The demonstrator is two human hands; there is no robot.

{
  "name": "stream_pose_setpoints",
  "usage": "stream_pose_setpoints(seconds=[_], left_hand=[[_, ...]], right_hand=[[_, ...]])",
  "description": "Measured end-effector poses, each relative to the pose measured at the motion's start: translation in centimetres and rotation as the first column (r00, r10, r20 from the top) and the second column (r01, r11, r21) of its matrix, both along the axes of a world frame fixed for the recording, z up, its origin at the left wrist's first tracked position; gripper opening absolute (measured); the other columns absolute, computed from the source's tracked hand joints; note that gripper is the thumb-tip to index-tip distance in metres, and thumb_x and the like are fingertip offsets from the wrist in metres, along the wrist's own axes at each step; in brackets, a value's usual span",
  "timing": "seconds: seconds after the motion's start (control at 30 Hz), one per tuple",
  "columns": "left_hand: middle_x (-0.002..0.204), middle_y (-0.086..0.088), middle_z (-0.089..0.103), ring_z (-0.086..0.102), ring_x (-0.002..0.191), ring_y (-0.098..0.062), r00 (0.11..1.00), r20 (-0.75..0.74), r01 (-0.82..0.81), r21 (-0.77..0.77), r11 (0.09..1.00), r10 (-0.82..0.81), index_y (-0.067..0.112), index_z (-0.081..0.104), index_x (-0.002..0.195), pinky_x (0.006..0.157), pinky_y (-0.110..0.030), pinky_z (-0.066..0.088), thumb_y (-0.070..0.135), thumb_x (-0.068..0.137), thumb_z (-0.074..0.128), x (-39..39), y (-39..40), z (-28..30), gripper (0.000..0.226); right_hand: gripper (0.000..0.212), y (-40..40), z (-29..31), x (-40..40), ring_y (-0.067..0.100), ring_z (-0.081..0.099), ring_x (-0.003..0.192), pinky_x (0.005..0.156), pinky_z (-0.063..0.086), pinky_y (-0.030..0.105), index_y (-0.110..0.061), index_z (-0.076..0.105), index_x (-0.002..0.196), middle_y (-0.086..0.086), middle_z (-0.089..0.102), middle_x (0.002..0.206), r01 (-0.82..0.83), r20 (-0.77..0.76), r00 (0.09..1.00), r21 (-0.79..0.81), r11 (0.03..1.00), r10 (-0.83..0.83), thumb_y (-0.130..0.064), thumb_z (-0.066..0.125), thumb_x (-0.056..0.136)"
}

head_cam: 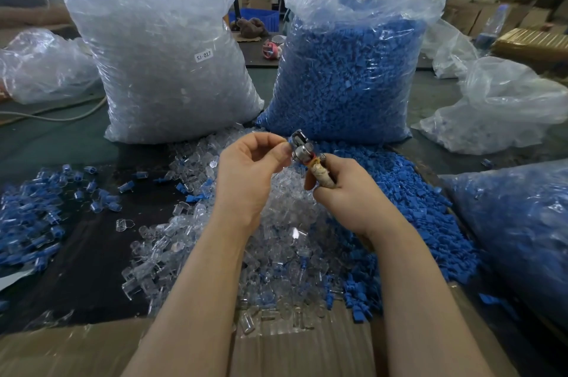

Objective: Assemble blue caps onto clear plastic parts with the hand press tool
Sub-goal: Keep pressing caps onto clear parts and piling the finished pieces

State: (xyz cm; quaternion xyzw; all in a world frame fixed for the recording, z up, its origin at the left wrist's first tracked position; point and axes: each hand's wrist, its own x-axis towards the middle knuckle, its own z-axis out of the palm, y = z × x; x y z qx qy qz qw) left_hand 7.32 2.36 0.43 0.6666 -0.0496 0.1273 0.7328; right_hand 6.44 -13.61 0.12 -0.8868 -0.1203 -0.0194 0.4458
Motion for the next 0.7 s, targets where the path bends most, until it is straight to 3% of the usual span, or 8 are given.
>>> stream_pose_setpoints(seconds=[0.1,0.2,0.33,0.47,0.57,0.7], left_hand=[[0.072,0.005,0.071,0.066,0.075,-0.013,1.000,-0.013,0.000,0.000,1.000,0.000,0.017,0.069,0.082,0.075,-0.024,0.056,0.005,0.087,0.069,0.0,0.0,0.1,0.013],[0.071,0.005,0.072,0.066,0.073,-0.011,0.998,-0.056,-0.003,-0.037,0.999,0.001,0.016,0.070,0.082,0.072,-0.021,0.056,0.007,0.087,0.070,0.0,-0.1,0.2,0.010],[0.076,0.002,0.075,0.069,0.069,-0.006,0.969,-0.215,-0.175,-0.252,0.952,0.121,0.014,0.071,0.087,0.063,-0.015,0.053,0.010,0.084,0.073,0.2,1.2,0.5,0.006],[0.066,0.000,0.074,0.071,0.062,-0.007,0.905,-0.355,-0.408,-0.569,0.714,0.235,0.009,0.068,0.088,0.058,-0.017,0.055,0.005,0.088,0.068,0.8,5.7,1.8,0.004],[0.069,0.000,0.075,0.073,0.066,-0.007,0.834,-0.463,-0.547,-0.630,0.551,0.299,0.008,0.065,0.092,0.062,-0.019,0.056,0.006,0.093,0.063,0.5,9.0,1.5,0.003],[0.090,-0.005,0.072,0.072,0.076,-0.008,0.772,-0.579,-0.635,-0.713,0.298,0.262,0.004,0.062,0.108,0.057,-0.020,0.057,0.002,0.098,0.052,0.3,11.5,-0.2,0.014]], right_hand=[[0.011,0.0,0.0,0.1,0.004,0.040,0.047,0.051,0.035,0.028,-0.018,0.059,0.083,-0.010,0.051,0.055,0.004,0.002,1.000,-0.008,1.000,-0.004,-0.007,0.058,0.081],[0.015,0.0,-0.1,0.2,0.002,0.044,0.047,0.052,0.034,0.027,-0.024,0.059,0.082,-0.020,0.055,0.056,0.007,-0.010,1.000,-0.004,1.000,-0.007,-0.009,0.059,0.082],[0.006,-0.4,-0.4,0.5,0.004,0.048,0.053,0.052,0.036,0.030,-0.023,0.058,0.081,-0.014,0.059,0.062,0.105,0.037,0.994,-0.046,0.993,-0.104,-0.018,0.057,0.079],[0.001,-1.7,-1.0,1.1,0.019,0.053,0.066,0.053,0.034,0.033,-0.021,0.054,0.080,-0.002,0.059,0.072,0.300,0.074,0.954,-0.241,0.923,-0.291,-0.021,0.055,0.081],[0.004,-2.6,-1.4,1.4,0.020,0.053,0.068,0.057,0.036,0.033,-0.023,0.051,0.081,-0.001,0.058,0.076,0.380,0.054,0.920,-0.363,0.851,-0.388,-0.026,0.051,0.084],[0.012,-3.1,-1.9,1.3,0.020,0.052,0.066,0.054,0.034,0.031,-0.021,0.048,0.079,0.002,0.057,0.076,0.378,-0.012,0.900,-0.479,0.792,-0.437,-0.028,0.053,0.087]])
